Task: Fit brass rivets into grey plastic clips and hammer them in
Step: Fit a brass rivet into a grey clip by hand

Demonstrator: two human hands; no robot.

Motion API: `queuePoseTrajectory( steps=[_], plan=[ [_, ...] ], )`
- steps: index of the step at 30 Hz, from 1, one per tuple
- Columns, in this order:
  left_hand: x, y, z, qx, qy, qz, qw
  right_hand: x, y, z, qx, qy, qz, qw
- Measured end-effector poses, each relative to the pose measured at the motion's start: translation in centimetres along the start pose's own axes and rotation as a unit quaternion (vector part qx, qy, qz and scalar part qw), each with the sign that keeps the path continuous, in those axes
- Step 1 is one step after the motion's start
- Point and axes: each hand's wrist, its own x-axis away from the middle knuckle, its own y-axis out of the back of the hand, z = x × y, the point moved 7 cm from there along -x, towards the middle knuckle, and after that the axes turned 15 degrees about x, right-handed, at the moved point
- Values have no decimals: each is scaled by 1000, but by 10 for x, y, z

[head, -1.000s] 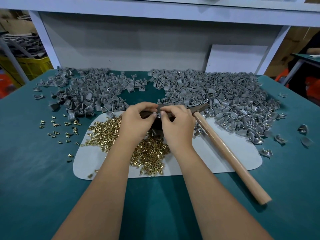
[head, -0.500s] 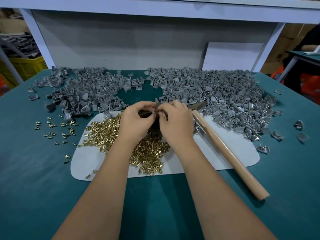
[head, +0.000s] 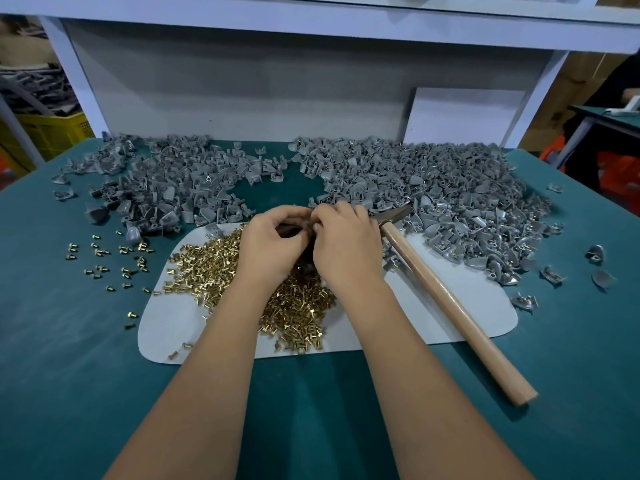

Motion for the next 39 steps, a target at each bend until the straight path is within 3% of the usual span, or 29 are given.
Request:
queuePoseTrajectory(
  steps=[8, 16, 23, 30, 39],
  plan=[
    [-1, 2, 1, -1, 1, 4, 1000, 7, -6, -3, -38, -7, -23, 999],
    [0, -2, -1, 20, 3, 33, 999, 5, 3, -6, -213, -14, -44, 976],
    [-1, -2, 2, 32, 19, 30, 999, 4, -1, -13, -252, -63, -37, 965],
    [-1, -2, 3, 32, 27, 25, 999, 4, -8, -20, -349, -128, -9, 928],
    [-1, -1, 2, 28, 25, 27, 999, -1, -6, -15, -290, -102, -5, 952]
  ],
)
